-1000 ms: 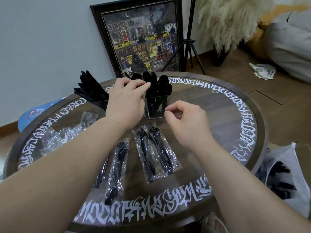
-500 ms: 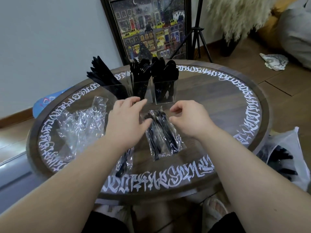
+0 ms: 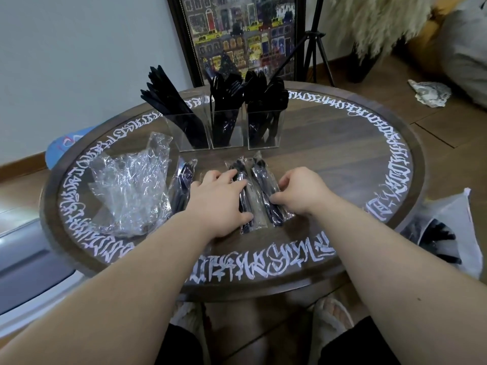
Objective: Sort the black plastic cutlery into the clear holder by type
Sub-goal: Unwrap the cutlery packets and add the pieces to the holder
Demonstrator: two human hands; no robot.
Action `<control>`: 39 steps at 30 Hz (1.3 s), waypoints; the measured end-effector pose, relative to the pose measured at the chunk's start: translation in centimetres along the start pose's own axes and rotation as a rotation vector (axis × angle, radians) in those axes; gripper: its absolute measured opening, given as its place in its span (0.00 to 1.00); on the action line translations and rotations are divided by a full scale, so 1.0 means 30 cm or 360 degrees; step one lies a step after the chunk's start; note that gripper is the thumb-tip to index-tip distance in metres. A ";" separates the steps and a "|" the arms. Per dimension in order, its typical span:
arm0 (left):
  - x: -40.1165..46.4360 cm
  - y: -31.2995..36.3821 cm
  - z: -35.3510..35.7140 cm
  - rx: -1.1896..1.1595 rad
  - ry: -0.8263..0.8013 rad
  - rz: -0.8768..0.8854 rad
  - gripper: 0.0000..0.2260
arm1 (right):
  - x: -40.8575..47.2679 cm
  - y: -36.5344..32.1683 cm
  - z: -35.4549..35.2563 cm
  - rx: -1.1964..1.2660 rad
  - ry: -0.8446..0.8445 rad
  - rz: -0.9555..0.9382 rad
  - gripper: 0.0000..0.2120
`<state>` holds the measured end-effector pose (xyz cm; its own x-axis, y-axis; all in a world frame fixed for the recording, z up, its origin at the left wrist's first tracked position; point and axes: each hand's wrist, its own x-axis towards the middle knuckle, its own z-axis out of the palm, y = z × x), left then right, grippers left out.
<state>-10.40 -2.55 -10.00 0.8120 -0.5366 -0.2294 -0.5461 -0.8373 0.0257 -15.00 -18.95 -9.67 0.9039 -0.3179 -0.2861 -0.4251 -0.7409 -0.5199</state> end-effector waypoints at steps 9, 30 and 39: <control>0.016 -0.008 0.002 -0.0041 0.0126 0.0029 0.26 | -0.011 -0.012 -0.060 0.0036 0.0302 -0.0128 0.08; -0.020 0.030 -0.107 -0.2339 0.0442 -0.0416 0.08 | -0.035 -0.046 -0.087 0.0541 0.0414 -0.0367 0.07; -0.089 0.023 -0.210 -0.2616 0.0437 -0.0555 0.08 | -0.067 -0.123 -0.078 0.0869 0.0319 -0.0510 0.11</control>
<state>-11.64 -2.34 -3.22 0.9435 -0.1712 -0.2836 0.2822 -0.0329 0.9588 -15.14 -16.95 -5.28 0.9583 -0.2747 0.0784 -0.0488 -0.4278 -0.9025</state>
